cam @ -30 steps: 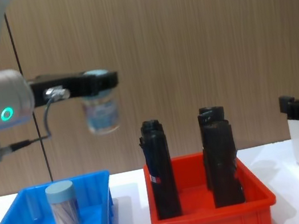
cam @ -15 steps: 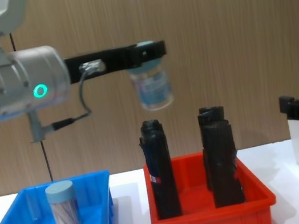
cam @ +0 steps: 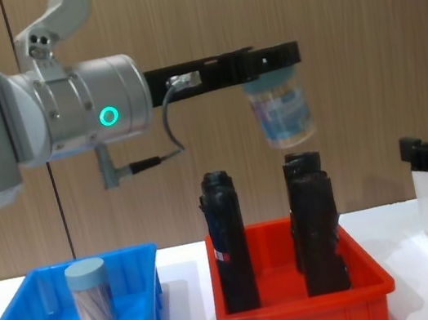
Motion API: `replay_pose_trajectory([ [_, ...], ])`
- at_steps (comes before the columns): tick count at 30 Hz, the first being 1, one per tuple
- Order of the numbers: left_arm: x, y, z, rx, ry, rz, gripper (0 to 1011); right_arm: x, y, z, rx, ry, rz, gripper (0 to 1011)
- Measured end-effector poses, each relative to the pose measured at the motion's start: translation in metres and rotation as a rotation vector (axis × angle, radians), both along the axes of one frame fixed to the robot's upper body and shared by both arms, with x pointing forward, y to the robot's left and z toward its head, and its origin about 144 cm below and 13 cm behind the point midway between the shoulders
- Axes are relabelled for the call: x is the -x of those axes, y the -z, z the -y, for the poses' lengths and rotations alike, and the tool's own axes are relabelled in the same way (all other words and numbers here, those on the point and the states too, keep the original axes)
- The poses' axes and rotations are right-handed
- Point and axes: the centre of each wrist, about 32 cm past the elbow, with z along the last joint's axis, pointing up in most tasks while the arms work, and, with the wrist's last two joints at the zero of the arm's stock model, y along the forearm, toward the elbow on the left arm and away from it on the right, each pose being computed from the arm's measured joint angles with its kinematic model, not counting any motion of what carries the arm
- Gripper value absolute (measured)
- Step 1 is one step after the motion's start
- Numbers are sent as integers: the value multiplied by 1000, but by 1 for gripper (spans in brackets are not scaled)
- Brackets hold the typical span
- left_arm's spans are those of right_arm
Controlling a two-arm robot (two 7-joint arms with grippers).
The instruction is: Pick the cotton swabs from the blue box and place them into the white box.
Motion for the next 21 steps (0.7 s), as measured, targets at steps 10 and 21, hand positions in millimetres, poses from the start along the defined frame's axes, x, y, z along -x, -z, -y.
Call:
replay_pose_trajectory([
  [10,-6,-1,7,7,47,-14,671,0,-1,0,5,-12,0,1002],
  [21,-9,-1,11,11,71,-21,671,-7,-11,-2,54,-99,-11,1001],
])
